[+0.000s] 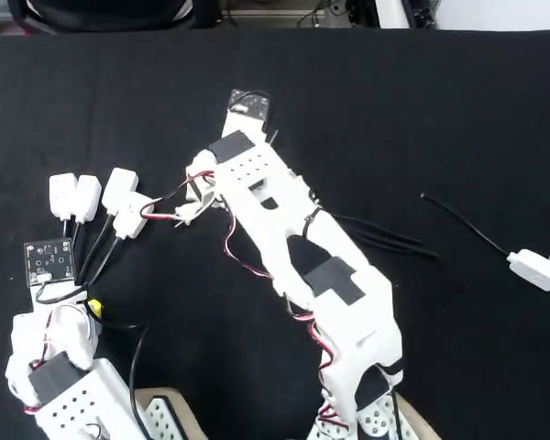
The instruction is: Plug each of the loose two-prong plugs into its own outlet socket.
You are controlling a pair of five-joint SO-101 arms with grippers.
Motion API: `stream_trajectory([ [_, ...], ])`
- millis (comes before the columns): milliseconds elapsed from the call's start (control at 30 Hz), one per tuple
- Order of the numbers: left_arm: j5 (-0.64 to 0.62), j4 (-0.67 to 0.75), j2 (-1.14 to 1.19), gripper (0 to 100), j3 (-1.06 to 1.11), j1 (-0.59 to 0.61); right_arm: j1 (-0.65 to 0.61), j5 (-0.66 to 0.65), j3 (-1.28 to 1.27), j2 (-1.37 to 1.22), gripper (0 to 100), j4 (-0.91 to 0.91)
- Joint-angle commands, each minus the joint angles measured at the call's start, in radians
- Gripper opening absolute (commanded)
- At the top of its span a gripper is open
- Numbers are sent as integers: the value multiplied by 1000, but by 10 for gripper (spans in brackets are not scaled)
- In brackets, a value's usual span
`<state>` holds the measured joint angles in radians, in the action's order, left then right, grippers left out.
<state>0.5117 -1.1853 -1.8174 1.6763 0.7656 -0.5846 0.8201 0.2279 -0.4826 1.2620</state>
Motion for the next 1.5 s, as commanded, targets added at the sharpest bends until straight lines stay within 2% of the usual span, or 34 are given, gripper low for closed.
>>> stream_trajectory([
  [0,9,-5,-6,253,13,1,-28,126,27,2,131,-95],
  [133,9,-5,-6,253,13,1,-31,201,28,-91,246,-216],
  [333,9,-5,-6,253,13,1,-31,247,58,-157,250,-292],
  [733,9,-5,-6,253,13,1,-58,236,263,-311,250,-272],
  [967,9,-5,-6,253,13,1,-81,187,461,-446,244,-81],
  [1167,9,-5,-6,253,13,1,-117,109,674,-582,60,78],
  [1467,9,-5,-6,253,13,1,-110,-15,1050,-750,21,430],
])
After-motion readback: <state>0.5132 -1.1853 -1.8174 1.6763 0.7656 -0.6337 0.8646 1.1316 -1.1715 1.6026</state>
